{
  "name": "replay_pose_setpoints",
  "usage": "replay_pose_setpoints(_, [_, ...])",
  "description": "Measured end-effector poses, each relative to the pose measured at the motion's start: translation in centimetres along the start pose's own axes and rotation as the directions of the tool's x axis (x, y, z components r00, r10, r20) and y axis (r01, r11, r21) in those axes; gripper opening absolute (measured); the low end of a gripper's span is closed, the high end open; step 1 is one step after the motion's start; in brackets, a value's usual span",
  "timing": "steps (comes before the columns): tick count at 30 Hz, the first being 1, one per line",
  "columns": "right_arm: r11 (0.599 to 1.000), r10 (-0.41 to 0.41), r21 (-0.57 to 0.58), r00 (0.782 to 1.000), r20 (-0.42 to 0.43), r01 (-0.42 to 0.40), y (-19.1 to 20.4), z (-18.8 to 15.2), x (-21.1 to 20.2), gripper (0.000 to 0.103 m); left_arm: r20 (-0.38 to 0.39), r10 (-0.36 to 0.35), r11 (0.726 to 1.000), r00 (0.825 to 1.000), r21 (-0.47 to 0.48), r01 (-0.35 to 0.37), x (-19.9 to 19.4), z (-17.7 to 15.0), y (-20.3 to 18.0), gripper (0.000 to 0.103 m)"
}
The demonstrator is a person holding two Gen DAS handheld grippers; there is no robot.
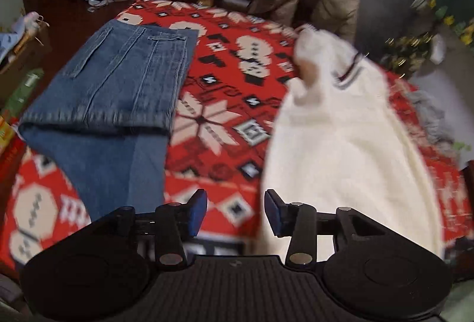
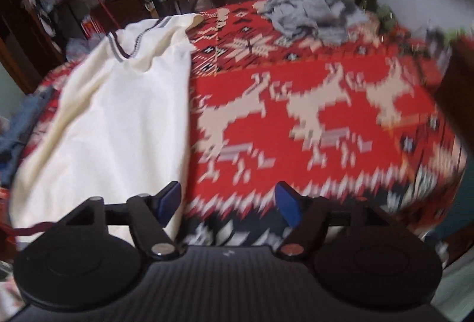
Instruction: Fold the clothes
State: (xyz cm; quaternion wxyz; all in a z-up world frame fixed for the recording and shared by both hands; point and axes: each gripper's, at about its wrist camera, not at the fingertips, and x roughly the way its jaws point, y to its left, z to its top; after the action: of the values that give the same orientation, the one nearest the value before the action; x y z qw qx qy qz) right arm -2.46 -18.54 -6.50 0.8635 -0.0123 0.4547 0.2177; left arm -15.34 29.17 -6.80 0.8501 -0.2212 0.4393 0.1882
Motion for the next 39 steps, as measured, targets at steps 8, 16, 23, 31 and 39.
replay_pose_setpoints(8, [0.991,-0.058,-0.111,0.992,0.113,0.070,1.9,5.2,3.0,0.102,0.090,-0.003,0.996,0.996,0.094,-0.005,3.0,4.4,-2.3,0.069])
replay_pose_setpoints(16, [0.980,-0.100,-0.157,0.982,0.162,0.125,3.1,7.4,7.8,0.102,0.134,-0.112,0.990,0.985,0.100,0.099,6.0,7.4,-2.5,0.076])
replay_pose_setpoints(23, [0.966,-0.063,-0.232,0.974,0.219,0.115,4.7,9.0,10.7,0.102,0.101,-0.169,0.985,0.980,0.053,0.165,8.1,9.5,-3.2,0.076])
replay_pose_setpoints(31, [0.976,0.104,-0.210,0.964,0.244,-0.052,6.7,12.0,12.8,0.096,0.105,-0.159,0.987,0.982,0.045,0.155,10.4,10.9,-4.3,0.057])
replay_pose_setpoints(39, [0.992,0.126,-0.049,0.982,0.138,-0.120,5.7,15.7,18.1,0.043,0.111,-0.174,0.984,0.979,0.070,0.167,11.3,11.2,-4.5,0.051])
